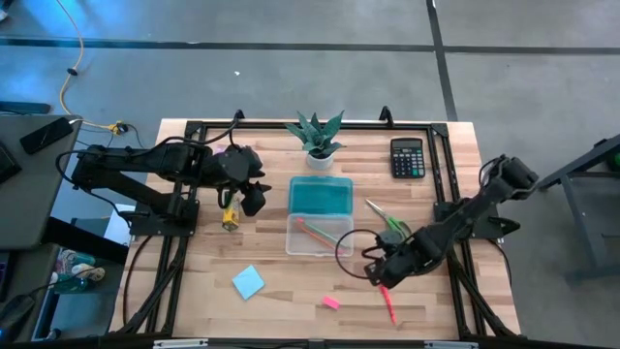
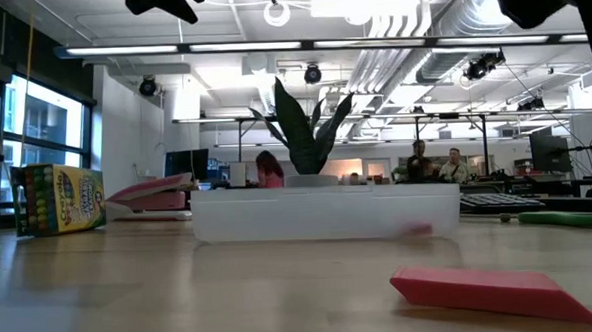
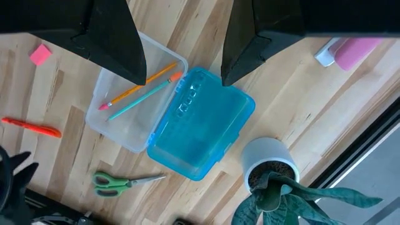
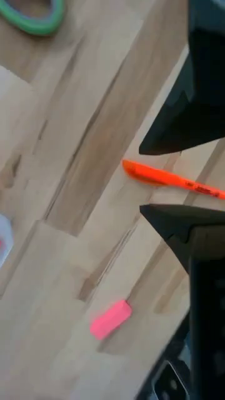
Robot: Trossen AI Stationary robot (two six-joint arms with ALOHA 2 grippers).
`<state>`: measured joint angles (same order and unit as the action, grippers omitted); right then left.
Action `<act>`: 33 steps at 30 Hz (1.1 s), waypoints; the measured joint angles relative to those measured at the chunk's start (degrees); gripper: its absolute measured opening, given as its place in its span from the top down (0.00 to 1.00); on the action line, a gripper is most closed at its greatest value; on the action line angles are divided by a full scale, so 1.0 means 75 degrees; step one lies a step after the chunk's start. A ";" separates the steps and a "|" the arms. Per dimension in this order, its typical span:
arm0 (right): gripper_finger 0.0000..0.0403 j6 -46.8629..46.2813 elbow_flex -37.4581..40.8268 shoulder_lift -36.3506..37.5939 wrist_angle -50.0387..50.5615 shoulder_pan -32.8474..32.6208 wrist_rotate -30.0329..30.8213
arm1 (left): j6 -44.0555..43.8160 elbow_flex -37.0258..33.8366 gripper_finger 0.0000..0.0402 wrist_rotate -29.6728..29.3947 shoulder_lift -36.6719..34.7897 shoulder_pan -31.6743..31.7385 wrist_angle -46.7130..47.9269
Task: Pack school essentials
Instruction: Put the orange pen into the supply box
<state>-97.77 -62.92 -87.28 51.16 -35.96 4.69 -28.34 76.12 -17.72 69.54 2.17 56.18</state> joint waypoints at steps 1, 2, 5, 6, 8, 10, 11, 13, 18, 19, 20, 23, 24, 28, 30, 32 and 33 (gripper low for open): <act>0.66 -0.0157 0.0000 -0.0122 -0.0019 -0.0036 -0.0027 | 0.0000 0.0000 0.51 -0.0025 0.0000 0.0000 0.0000; 0.64 -0.0298 0.0000 -0.0239 -0.0016 -0.0070 -0.0094 | 0.0000 0.0000 0.51 -0.0060 0.0000 0.0000 0.0000; 0.58 -0.0582 0.0003 -0.0556 -0.0046 -0.0172 -0.0449 | 0.0000 0.0000 0.51 -0.0119 0.0000 0.0006 0.0000; 0.56 -0.0648 0.0003 -0.0677 -0.0116 -0.0205 -0.0562 | 0.0000 0.0000 0.51 -0.0121 0.0000 0.0006 0.0000; 0.54 -0.0744 0.0003 -0.0932 -0.0337 -0.0280 -0.0664 | 0.0000 0.0000 0.51 -0.0122 0.0000 0.0006 0.0000; 0.53 -0.0824 0.0003 -0.1155 -0.0579 -0.0348 -0.0709 | 0.0000 0.0000 0.51 -0.0122 0.0000 0.0006 0.0000; 0.53 -0.0880 0.0003 -0.1270 -0.0683 -0.0373 -0.0716 | 0.0000 0.0000 0.51 -0.0122 0.0000 0.0006 0.0000; 0.53 -0.0995 0.0003 -0.1479 -0.0752 -0.0416 -0.0724 | 0.0000 0.0000 0.51 -0.0122 0.0000 0.0006 0.0000; 0.56 -0.1237 0.0003 -0.1890 -0.0807 -0.0429 -0.0873 | 0.0000 0.0000 0.51 -0.0122 0.0000 0.0006 -0.0007; 0.57 -0.1224 0.0003 -0.1960 -0.0822 -0.0429 -0.0896 | 0.0000 0.0000 0.51 -0.0122 0.0000 0.0006 -0.0008; 0.58 -0.1207 0.0003 -0.2032 -0.0829 -0.0429 -0.0896 | 0.0000 0.0000 0.51 -0.0122 0.0000 0.0006 -0.0009; 0.62 -0.1193 0.0003 -0.2219 -0.0833 -0.0429 -0.0908 | 0.0000 0.0000 0.51 -0.0122 0.0000 0.0006 -0.0011; 0.63 -0.1193 0.0003 -0.2260 -0.0837 -0.0429 -0.0908 | 0.0000 0.0000 0.51 -0.0125 0.0000 0.0006 -0.0012; 0.71 -0.1173 -0.0010 -0.2450 -0.0950 -0.0429 -0.0974 | 0.0000 0.0000 0.51 -0.0124 0.0000 0.0006 -0.0012; 0.75 -0.1169 -0.0025 -0.2516 -0.0968 -0.0421 -0.1061 | 0.0000 0.0000 0.51 -0.0122 0.0000 0.0006 -0.0012; 0.79 -0.1169 -0.0032 -0.2545 -0.0983 -0.0420 -0.1093 | 0.0000 0.0000 0.51 -0.0122 0.0000 0.0006 -0.0012; 0.81 -0.1167 -0.0029 -0.2548 -0.0991 -0.0420 -0.1096 | 0.0000 0.0000 0.51 -0.0115 0.0000 0.0006 -0.0009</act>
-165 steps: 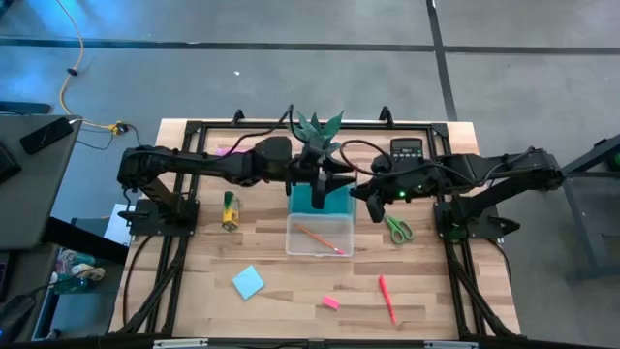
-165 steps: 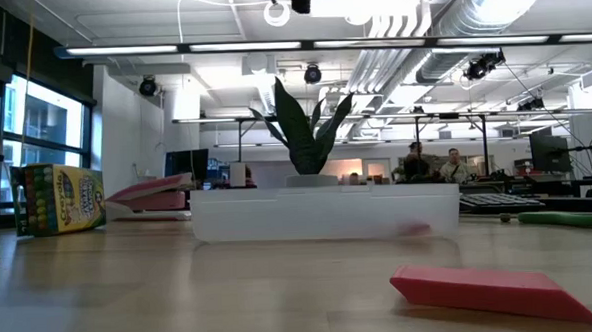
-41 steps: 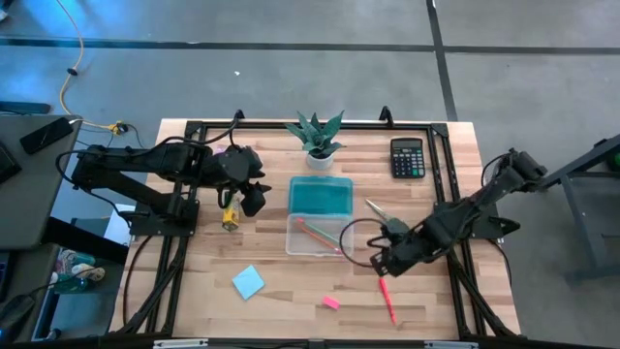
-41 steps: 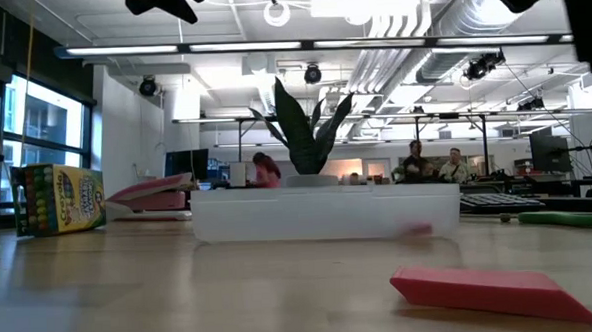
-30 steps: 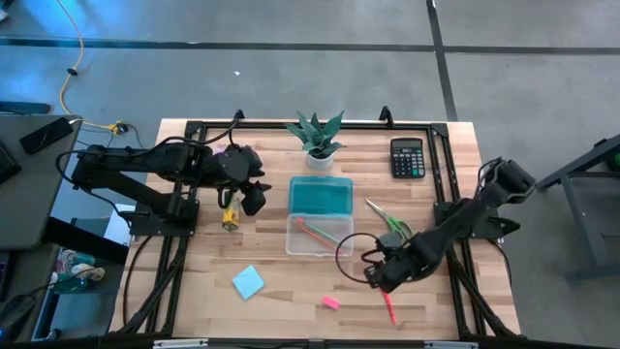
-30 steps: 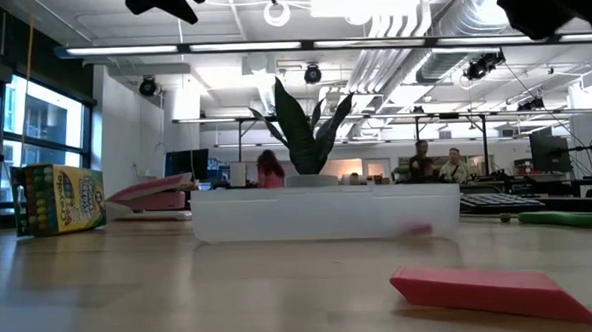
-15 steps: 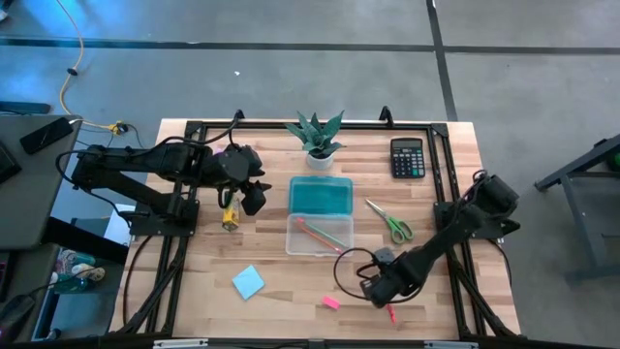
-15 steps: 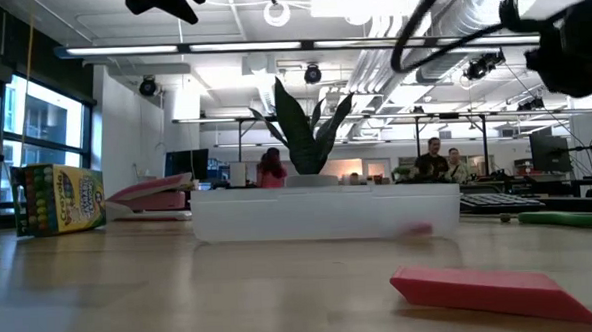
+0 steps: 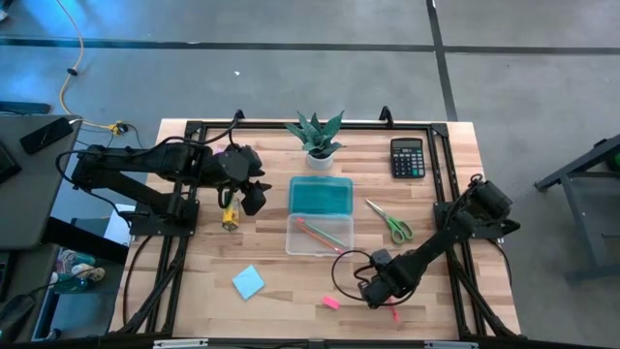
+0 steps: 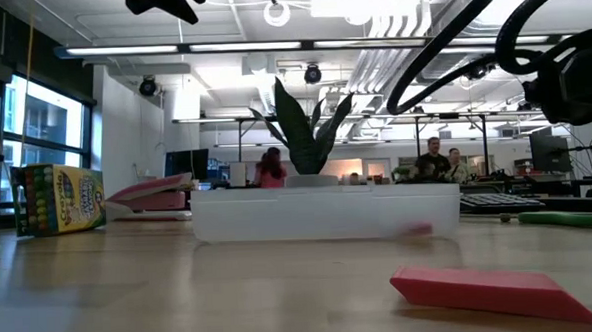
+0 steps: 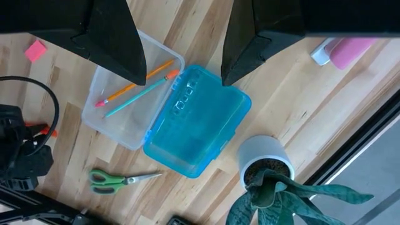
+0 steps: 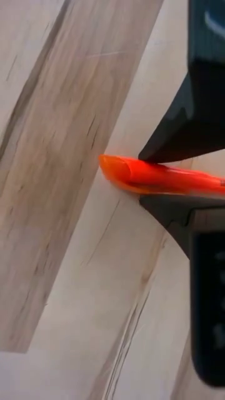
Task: Pack school essentials
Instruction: Put the orange pen into the supply box
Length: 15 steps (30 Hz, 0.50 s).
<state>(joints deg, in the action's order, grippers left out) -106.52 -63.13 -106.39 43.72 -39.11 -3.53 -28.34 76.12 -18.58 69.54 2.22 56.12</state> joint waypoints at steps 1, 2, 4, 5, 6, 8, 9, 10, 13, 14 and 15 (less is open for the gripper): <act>0.84 0.0003 0.0002 0.0018 0.0003 0.0000 0.0000 | 0.0000 0.0000 0.51 0.0017 0.0000 0.0000 0.0000; 0.86 0.0022 0.0006 0.0035 0.0000 0.0000 0.0003 | 0.0000 0.0000 0.51 0.0052 0.0000 0.0000 0.0004; 0.90 0.0158 -0.0001 0.0035 0.0000 -0.0002 0.0000 | 0.0001 0.0000 0.51 0.0165 0.0000 0.0000 0.0012; 0.92 0.0246 -0.0035 0.0033 0.0026 -0.0003 0.0000 | 0.0003 0.0000 0.51 0.0223 0.0000 0.0000 0.0014; 0.93 0.0337 -0.0072 0.0027 0.0049 -0.0003 0.0000 | 0.0003 0.0000 0.51 0.0294 0.0000 0.0000 0.0015; 0.93 0.0567 -0.0195 -0.0005 0.0122 -0.0003 0.0004 | 0.0002 0.0000 0.51 0.0400 0.0000 0.0000 0.0020; 0.93 0.0699 -0.0286 -0.0026 0.0116 -0.0006 0.0004 | 0.0000 0.0000 0.51 0.0443 0.0000 0.0000 0.0023; 0.93 0.0869 -0.0400 -0.0040 0.0023 -0.0006 0.0022 | 0.0002 0.0000 0.51 0.0452 0.0000 0.0000 0.0026; 0.92 0.1425 -0.0797 -0.0009 -0.0070 0.0048 0.0283 | 0.0134 0.0000 0.51 0.0455 0.0000 0.0004 0.0026; 0.92 0.1650 -0.0916 -0.0016 -0.0067 0.0084 0.0454 | 0.0209 0.0000 0.51 0.0456 0.0000 0.0015 0.0026; 0.92 0.1862 -0.1028 -0.0017 -0.0046 0.0137 0.0679 | 0.0274 0.0000 0.51 0.0459 0.0000 0.0042 0.0026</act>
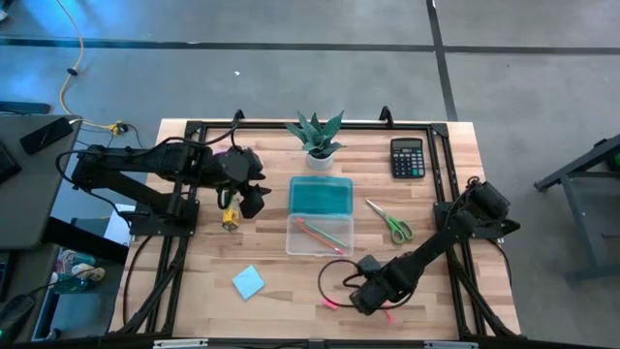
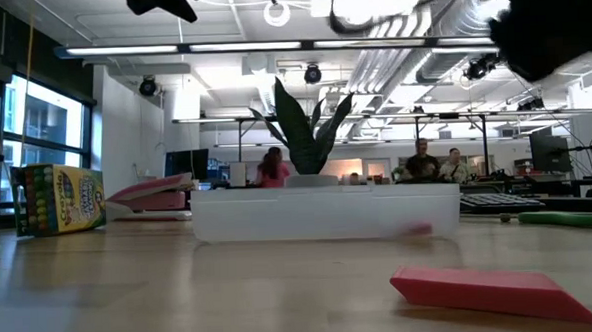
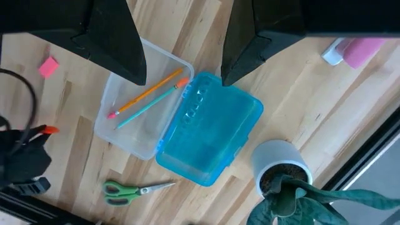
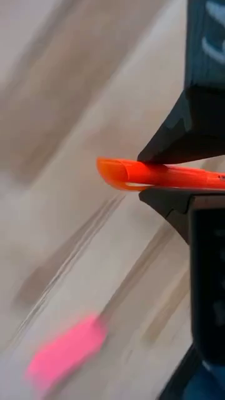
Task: Pack school essentials
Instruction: Put the orange pen into the supply box
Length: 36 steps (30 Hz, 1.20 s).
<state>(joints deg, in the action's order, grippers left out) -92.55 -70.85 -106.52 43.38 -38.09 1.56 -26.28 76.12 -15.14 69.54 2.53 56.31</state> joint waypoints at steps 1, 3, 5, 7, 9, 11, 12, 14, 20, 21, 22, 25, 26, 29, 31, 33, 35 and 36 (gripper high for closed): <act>0.92 0.0243 -0.0112 0.0000 0.0013 0.0061 0.0259 | 0.0068 0.0000 0.51 0.0000 0.0000 0.0041 0.0000; 0.92 0.0759 -0.0311 0.0003 0.0029 0.0233 0.0640 | 0.0189 0.0000 0.51 0.0002 0.0000 0.0145 0.0000; 0.92 0.1389 -0.0453 0.0003 0.0089 0.0455 0.0788 | 0.0210 0.0000 0.51 0.0001 0.0000 0.0299 0.0000; 0.92 0.2017 -0.0546 0.0003 0.0081 0.0702 0.0827 | 0.0218 0.0000 0.51 0.0000 0.0000 0.0454 0.0000; 0.92 0.2671 -0.0606 0.0006 0.0094 0.0950 0.0883 | 0.0340 0.0000 0.51 0.0000 0.0000 0.0594 0.0000; 0.92 0.3399 -0.0692 0.0008 0.0122 0.1214 0.0887 | 0.0520 0.0000 0.51 0.0000 0.0000 0.0720 0.0000; 0.92 0.3788 -0.0752 0.0009 0.0122 0.1346 0.0866 | 0.0587 0.0000 0.51 0.0007 0.0000 0.0774 0.0000; 0.92 0.4632 -0.0914 0.0009 0.0128 0.1620 0.0785 | 0.0691 0.0000 0.51 0.0145 0.0000 0.0891 0.0000; 0.92 0.7189 -0.1648 0.0023 0.0094 0.2549 0.0700 | 0.0731 0.0000 0.51 0.0398 0.0000 0.1113 -0.0002; 0.92 0.7518 -0.1724 0.0023 0.0050 0.2723 0.0699 | 0.0731 0.0000 0.51 0.0399 0.0000 0.1132 0.0000; 0.92 0.7822 -0.1779 0.0023 -0.0022 0.2896 0.0683 | 0.0731 0.0000 0.51 0.0399 0.0000 0.1151 0.0000; 0.91 0.8559 -0.1807 0.0026 -0.0557 0.3370 0.0664 | 0.0733 0.0000 0.51 0.0492 0.0000 0.1168 0.0000; 0.91 0.8799 -0.1807 0.0016 -0.0730 0.3509 0.0625 | 0.0731 0.0000 0.51 0.0571 0.0000 0.1168 0.0000; 0.91 0.9281 -0.1805 -0.0078 -0.1129 0.3849 0.0504 | 0.0723 0.0000 0.51 0.0714 0.0000 0.1168 0.0000; 0.91 0.9458 -0.1764 -0.0173 -0.1296 0.3998 0.0346 | 0.0711 0.0000 0.51 0.0846 0.0000 0.1168 -0.0003; 0.91 0.9467 -0.1645 -0.0253 -0.1323 0.4084 0.0147 | 0.0672 0.0000 0.51 0.0959 -0.0002 0.1168 0.0000; 0.91 0.9413 -0.1529 -0.0356 -0.1410 0.4106 -0.0058 | 0.0586 0.0000 0.51 0.1023 0.0000 0.1168 0.0000; 0.91 0.9411 -0.1478 -0.0398 -0.1372 0.4099 -0.0129 | 0.0556 0.0000 0.51 0.1073 0.0000 0.1143 0.0003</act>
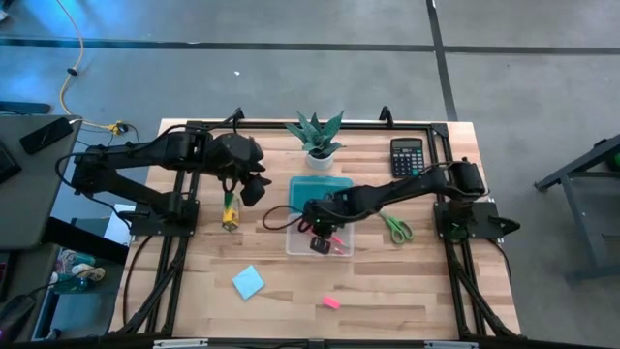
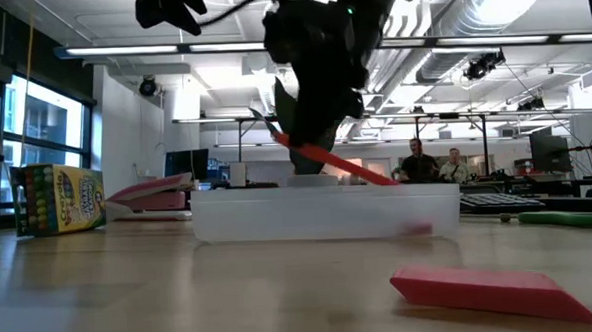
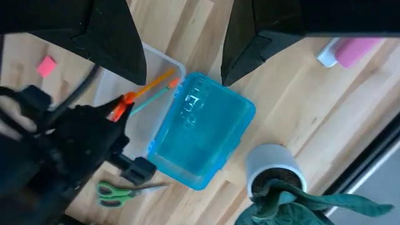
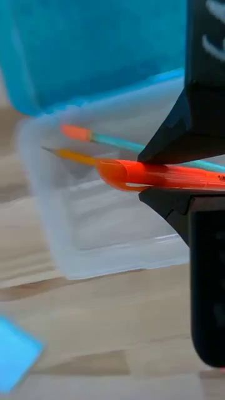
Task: Pack school essentials
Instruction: Put the orange pen into the supply box, then put the yellow crayon box into the supply box
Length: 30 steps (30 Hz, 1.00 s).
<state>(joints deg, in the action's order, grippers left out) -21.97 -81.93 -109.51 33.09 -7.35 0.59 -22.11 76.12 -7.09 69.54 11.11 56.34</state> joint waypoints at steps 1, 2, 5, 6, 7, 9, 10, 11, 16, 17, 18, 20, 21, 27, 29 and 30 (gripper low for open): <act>0.91 -0.0002 0.0036 -0.0026 0.0015 -0.0001 -0.0077 | -0.0011 0.0000 0.51 0.0046 -0.0003 -0.0021 -0.0003; 0.91 -0.0001 0.0047 -0.0051 -0.0012 -0.0001 -0.0119 | -0.0024 0.0000 0.51 0.0131 -0.0003 -0.0044 0.0000; 0.90 -0.0020 0.0047 -0.0056 -0.0049 -0.0004 -0.0148 | -0.0032 0.0000 0.51 0.0262 -0.0003 -0.0121 0.0000; 0.88 -0.0035 0.0047 -0.0056 -0.0048 -0.0004 -0.0149 | -0.0053 0.0000 0.51 0.0271 -0.0002 -0.0154 0.0000; 0.86 -0.0064 0.0047 -0.0056 -0.0033 0.0000 -0.0151 | -0.0101 0.0000 0.51 0.0269 -0.0003 -0.0198 0.0000; 0.80 -0.0180 0.0047 -0.0056 -0.0019 0.0031 -0.0192 | -0.0224 0.0000 0.51 0.0272 -0.0002 -0.0282 0.0000; 0.77 -0.0251 0.0047 -0.0056 0.0023 0.0034 -0.0242 | -0.0256 0.0000 0.51 0.0282 -0.0003 -0.0342 0.0004; 0.73 -0.0360 0.0047 -0.0056 0.0074 0.0054 -0.0299 | -0.0313 0.0000 0.51 0.0283 -0.0003 -0.0413 0.0020; 0.59 -0.0564 0.0047 0.0026 0.0283 0.0135 -0.0464 | -0.0738 -0.0012 0.51 0.0280 -0.0002 -0.0837 0.0514; 0.57 -0.0643 0.0047 0.0083 0.0327 0.0162 -0.0458 | -0.0881 -0.0063 0.51 0.0279 -0.0006 -0.0934 0.0569; 0.56 -0.0672 0.0047 0.0141 0.0431 0.0188 -0.0433 | -0.1029 -0.0129 0.51 0.0280 -0.0006 -0.1039 0.0618; 0.55 -0.0682 0.0047 0.0290 0.0536 0.0260 -0.0337 | -0.1366 -0.0243 0.51 0.0276 0.0003 -0.1248 0.0774; 0.54 -0.0675 0.0044 0.0362 0.0614 0.0301 -0.0276 | -0.1512 -0.0291 0.51 0.0279 0.0003 -0.1352 0.0861; 0.56 -0.0480 0.0041 0.0918 0.0960 0.0530 0.0113 | -0.2304 -0.0329 0.51 0.0246 0.0000 -0.1931 0.1096; 0.57 -0.0444 0.0041 0.1093 0.1010 0.0614 0.0119 | -0.2595 -0.0329 0.51 0.0189 0.0000 -0.2118 0.1124; 0.57 -0.0386 0.0041 0.1186 0.1050 0.0652 0.0118 | -0.2688 -0.0329 0.51 0.0141 0.0000 -0.2232 0.1173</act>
<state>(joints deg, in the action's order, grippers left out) -24.86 -81.62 -100.62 40.97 -2.46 1.48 -42.27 73.65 -6.03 69.54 -5.63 65.13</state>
